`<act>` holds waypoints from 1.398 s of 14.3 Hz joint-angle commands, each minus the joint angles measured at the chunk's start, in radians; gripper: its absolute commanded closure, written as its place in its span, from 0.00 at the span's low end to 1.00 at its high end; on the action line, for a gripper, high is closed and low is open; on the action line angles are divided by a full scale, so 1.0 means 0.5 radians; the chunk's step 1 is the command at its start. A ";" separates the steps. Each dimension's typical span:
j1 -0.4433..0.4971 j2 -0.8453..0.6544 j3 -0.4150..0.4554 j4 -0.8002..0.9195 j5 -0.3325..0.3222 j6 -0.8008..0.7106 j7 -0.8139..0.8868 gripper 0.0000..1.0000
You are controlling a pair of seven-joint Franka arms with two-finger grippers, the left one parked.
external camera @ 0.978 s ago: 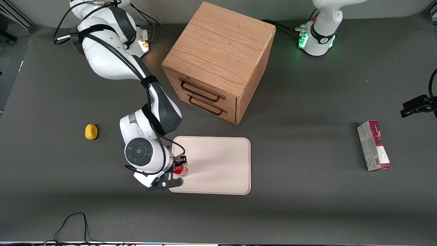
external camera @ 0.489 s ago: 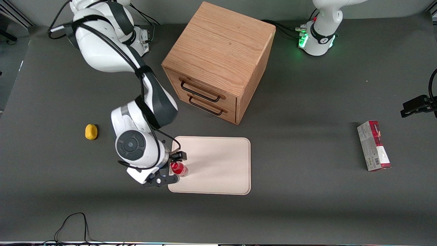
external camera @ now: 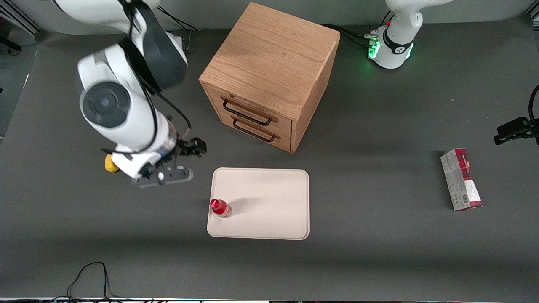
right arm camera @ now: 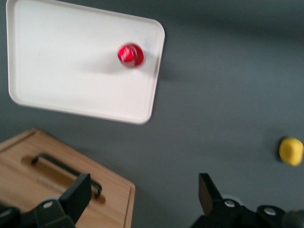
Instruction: Place coke bottle on tray
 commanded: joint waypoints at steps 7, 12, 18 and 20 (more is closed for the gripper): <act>-0.412 -0.796 -0.076 -0.785 0.124 0.123 -0.267 0.00; -0.771 -0.842 -0.030 -0.782 0.133 0.098 -0.684 0.00; -0.814 -0.811 -0.097 -0.757 0.103 0.135 -0.722 0.00; -0.811 -0.827 -0.118 -0.739 0.100 0.101 -0.703 0.00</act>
